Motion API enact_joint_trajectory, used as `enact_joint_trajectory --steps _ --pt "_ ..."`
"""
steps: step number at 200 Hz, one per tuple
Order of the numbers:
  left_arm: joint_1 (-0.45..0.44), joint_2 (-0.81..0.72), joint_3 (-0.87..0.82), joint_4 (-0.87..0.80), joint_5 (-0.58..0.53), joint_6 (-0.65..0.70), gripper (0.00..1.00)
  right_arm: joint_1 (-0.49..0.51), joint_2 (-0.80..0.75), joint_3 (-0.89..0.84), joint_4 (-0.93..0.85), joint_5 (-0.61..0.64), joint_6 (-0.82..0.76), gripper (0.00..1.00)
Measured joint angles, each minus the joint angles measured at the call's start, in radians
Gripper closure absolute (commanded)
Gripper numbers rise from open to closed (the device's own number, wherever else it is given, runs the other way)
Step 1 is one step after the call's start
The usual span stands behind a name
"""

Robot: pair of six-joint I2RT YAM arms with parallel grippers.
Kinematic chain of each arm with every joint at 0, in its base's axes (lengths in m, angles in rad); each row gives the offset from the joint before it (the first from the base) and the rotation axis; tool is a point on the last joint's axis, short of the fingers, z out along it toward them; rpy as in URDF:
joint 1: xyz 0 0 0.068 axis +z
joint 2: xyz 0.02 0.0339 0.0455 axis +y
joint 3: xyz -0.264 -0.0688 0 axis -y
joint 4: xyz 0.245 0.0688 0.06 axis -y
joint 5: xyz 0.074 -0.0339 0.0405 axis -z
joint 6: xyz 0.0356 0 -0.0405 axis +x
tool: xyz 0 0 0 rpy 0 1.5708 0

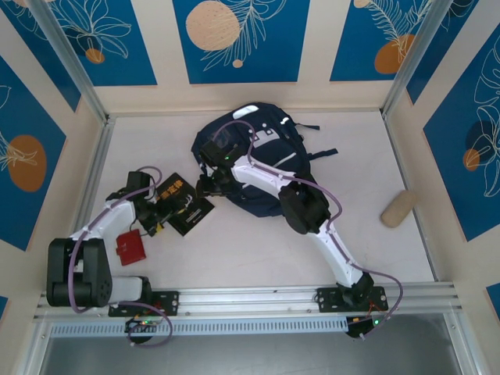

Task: Pack the student bag
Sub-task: Pick up the book from the middle-left of the table.

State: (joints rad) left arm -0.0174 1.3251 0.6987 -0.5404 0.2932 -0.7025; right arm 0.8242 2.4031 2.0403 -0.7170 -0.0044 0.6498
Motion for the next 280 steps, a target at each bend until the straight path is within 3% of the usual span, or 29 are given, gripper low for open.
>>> enact_joint_trajectory --steps 126,207,280 --pt "0.002 0.066 -0.013 0.073 0.095 -0.048 0.17 0.02 0.004 -0.019 -0.048 -0.042 -0.015 0.74" --pt "0.006 0.115 0.007 0.055 0.131 -0.048 0.17 0.013 -0.015 -0.06 -0.015 -0.068 -0.015 0.78" --pt "0.019 0.01 0.042 0.057 0.303 -0.077 0.18 -0.032 -0.057 -0.135 -0.001 -0.102 -0.014 0.78"
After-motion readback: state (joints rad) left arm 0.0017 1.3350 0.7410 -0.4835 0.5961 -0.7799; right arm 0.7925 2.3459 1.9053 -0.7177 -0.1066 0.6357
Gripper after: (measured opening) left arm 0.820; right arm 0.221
